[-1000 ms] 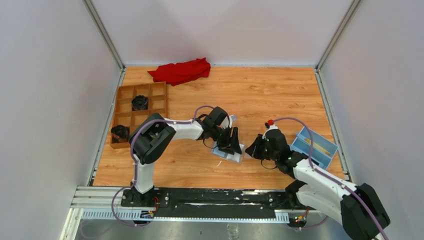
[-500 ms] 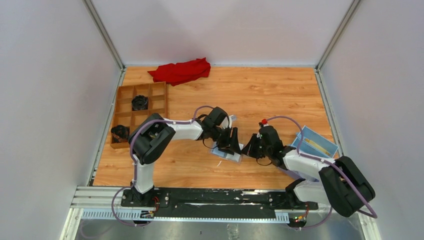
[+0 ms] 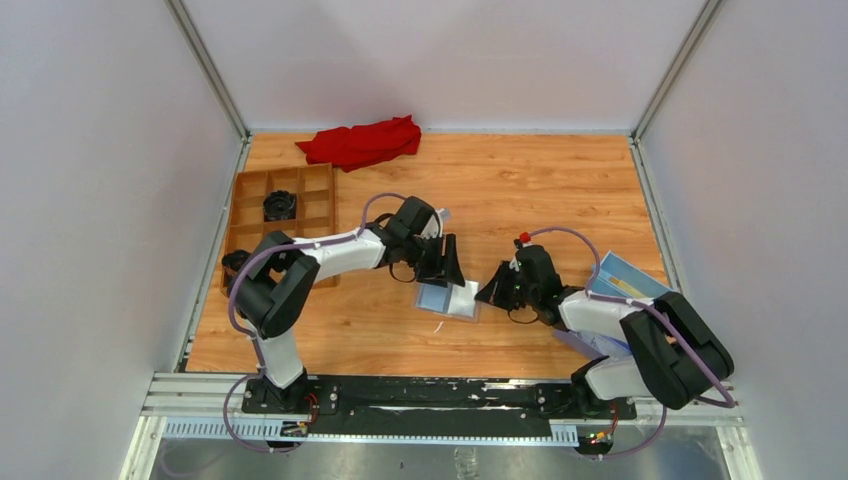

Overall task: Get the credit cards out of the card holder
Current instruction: Remove the credit card from the card holder.

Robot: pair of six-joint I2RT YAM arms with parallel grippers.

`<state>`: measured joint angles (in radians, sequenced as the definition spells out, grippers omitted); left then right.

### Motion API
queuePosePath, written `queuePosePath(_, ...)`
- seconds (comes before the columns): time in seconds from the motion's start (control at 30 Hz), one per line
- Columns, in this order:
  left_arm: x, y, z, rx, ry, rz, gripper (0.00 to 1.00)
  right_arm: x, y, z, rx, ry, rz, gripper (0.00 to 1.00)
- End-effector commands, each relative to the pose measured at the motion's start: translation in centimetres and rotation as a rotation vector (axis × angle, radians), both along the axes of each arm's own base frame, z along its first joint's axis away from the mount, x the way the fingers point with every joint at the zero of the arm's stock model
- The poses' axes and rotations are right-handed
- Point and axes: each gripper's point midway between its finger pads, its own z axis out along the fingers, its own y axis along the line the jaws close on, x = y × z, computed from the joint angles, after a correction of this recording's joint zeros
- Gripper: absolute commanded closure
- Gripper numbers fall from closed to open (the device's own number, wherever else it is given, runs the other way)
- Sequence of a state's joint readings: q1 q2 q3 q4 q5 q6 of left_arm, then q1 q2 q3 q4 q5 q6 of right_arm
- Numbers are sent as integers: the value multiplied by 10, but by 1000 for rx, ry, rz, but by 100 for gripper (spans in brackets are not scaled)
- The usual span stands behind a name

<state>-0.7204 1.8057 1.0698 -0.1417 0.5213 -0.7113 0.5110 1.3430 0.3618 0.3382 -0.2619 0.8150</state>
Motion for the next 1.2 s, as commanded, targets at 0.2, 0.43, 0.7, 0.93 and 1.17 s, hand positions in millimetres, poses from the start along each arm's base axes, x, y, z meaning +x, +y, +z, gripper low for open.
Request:
queuePosePath(0.2,7,59,-23,270,-43,89,38,-36,-36,-56,-171,176,-25,100)
queuePosePath(0.43,8,75,-32,334,-65,140,38,-38,-36,-60,-169,191,-18,100)
queuePosePath(0.7,13,84,-28,361,-110,174,39,-37,-34,-61,-167,198,-12,100)
queuePosePath(0.93,13,89,-28,377,-120,197,40,-38,-34,-62,-167,204,-8,100)
queuePosePath(1.17,7,76,-31,303,-87,177,42,-39,-34,-63,-165,207,-8,100)
